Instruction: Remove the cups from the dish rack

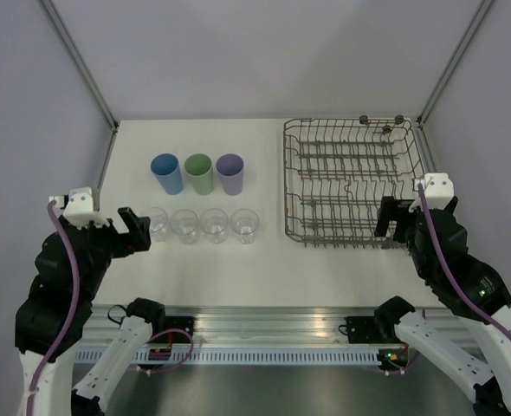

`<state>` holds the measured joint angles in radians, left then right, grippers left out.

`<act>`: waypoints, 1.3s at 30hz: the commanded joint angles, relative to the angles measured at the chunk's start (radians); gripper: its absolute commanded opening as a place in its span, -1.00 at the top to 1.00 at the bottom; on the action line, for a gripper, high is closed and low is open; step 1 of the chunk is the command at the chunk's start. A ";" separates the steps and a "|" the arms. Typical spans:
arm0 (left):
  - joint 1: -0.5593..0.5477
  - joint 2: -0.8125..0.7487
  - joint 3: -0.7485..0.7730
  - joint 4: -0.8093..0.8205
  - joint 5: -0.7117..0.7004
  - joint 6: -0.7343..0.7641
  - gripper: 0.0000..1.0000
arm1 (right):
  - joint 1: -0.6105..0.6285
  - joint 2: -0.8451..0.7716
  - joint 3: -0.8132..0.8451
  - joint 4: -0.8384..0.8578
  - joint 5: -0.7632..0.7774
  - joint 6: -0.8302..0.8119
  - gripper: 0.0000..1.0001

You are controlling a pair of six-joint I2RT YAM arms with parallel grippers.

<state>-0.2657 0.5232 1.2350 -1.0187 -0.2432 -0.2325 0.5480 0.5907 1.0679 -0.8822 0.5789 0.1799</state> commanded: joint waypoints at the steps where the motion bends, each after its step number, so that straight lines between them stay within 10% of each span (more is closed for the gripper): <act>1: 0.000 -0.034 0.056 -0.106 0.065 0.047 -0.99 | 0.004 -0.028 0.049 -0.050 -0.007 -0.017 -0.96; 39: -0.001 -0.216 0.009 -0.152 0.061 0.030 -0.99 | 0.006 -0.097 0.067 -0.038 -0.011 -0.019 -0.96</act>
<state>-0.2657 0.2817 1.2499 -1.1801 -0.1795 -0.2268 0.5480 0.4786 1.1267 -0.9386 0.5556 0.1680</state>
